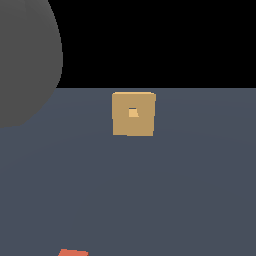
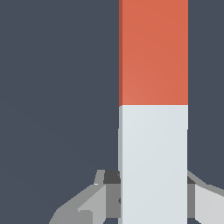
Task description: Insert the peg into the horizontal hole in a box.
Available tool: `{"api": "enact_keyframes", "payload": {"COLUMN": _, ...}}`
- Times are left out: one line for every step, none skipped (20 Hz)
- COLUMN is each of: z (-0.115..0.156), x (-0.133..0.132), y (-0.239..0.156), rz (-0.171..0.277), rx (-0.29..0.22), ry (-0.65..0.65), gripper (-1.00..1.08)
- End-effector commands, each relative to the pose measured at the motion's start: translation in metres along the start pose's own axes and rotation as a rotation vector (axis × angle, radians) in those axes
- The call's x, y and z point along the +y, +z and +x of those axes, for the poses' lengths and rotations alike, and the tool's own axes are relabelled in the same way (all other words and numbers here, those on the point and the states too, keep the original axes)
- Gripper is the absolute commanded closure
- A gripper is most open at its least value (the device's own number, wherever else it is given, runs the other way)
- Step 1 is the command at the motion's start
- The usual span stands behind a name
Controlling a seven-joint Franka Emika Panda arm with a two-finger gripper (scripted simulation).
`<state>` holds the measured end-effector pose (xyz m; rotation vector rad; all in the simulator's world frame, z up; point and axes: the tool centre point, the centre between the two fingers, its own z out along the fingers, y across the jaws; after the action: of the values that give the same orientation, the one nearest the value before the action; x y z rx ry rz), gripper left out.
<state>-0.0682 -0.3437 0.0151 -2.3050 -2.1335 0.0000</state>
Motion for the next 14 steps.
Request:
{"api": "enact_keyframes", "payload": {"z": 0.000, "x": 0.000, "y": 0.000, "rz": -0.001, "rx": 0.000, "ry": 0.000, "gripper": 1.08}}
{"api": "enact_keyframes", "payload": {"z": 0.000, "x": 0.000, "y": 0.000, "rz": -0.001, "rx": 0.000, "ry": 0.000, "gripper": 1.08}}
{"api": "enact_keyframes", "payload": {"z": 0.000, "x": 0.000, "y": 0.000, "rz": -0.001, "rx": 0.000, "ry": 0.000, "gripper": 1.08}}
{"api": "enact_keyframes", "payload": {"z": 0.000, "x": 0.000, "y": 0.000, "rz": -0.001, "rx": 0.000, "ry": 0.000, "gripper": 1.08}}
{"api": "enact_keyframes", "payload": {"z": 0.000, "x": 0.000, "y": 0.000, "rz": -0.001, "rx": 0.000, "ry": 0.000, "gripper": 1.08}}
{"api": "enact_keyframes", "payload": {"z": 0.000, "x": 0.000, "y": 0.000, "rz": -0.001, "rx": 0.000, "ry": 0.000, "gripper": 1.08}}
{"api": "enact_keyframes", "payload": {"z": 0.000, "x": 0.000, "y": 0.000, "rz": -0.001, "rx": 0.000, "ry": 0.000, "gripper": 1.08}}
{"api": "enact_keyframes", "payload": {"z": 0.000, "x": 0.000, "y": 0.000, "rz": -0.001, "rx": 0.000, "ry": 0.000, "gripper": 1.08}}
{"api": "enact_keyframes", "payload": {"z": 0.000, "x": 0.000, "y": 0.000, "rz": -0.001, "rx": 0.000, "ry": 0.000, "gripper": 1.08}}
{"api": "enact_keyframes", "payload": {"z": 0.001, "x": 0.000, "y": 0.000, "rz": -0.001, "rx": 0.000, "ry": 0.000, "gripper": 1.08}}
{"api": "enact_keyframes", "payload": {"z": 0.004, "x": 0.001, "y": -0.001, "rz": 0.000, "rx": 0.000, "ry": -0.001, "gripper": 1.08}}
{"api": "enact_keyframes", "payload": {"z": 0.006, "x": 0.001, "y": -0.001, "rz": 0.000, "rx": 0.000, "ry": -0.001, "gripper": 1.08}}
{"api": "enact_keyframes", "payload": {"z": 0.010, "x": 0.002, "y": -0.002, "rz": 0.000, "rx": 0.000, "ry": -0.001, "gripper": 1.08}}
{"api": "enact_keyframes", "payload": {"z": 0.015, "x": 0.002, "y": -0.003, "rz": 0.000, "rx": 0.000, "ry": -0.003, "gripper": 1.08}}
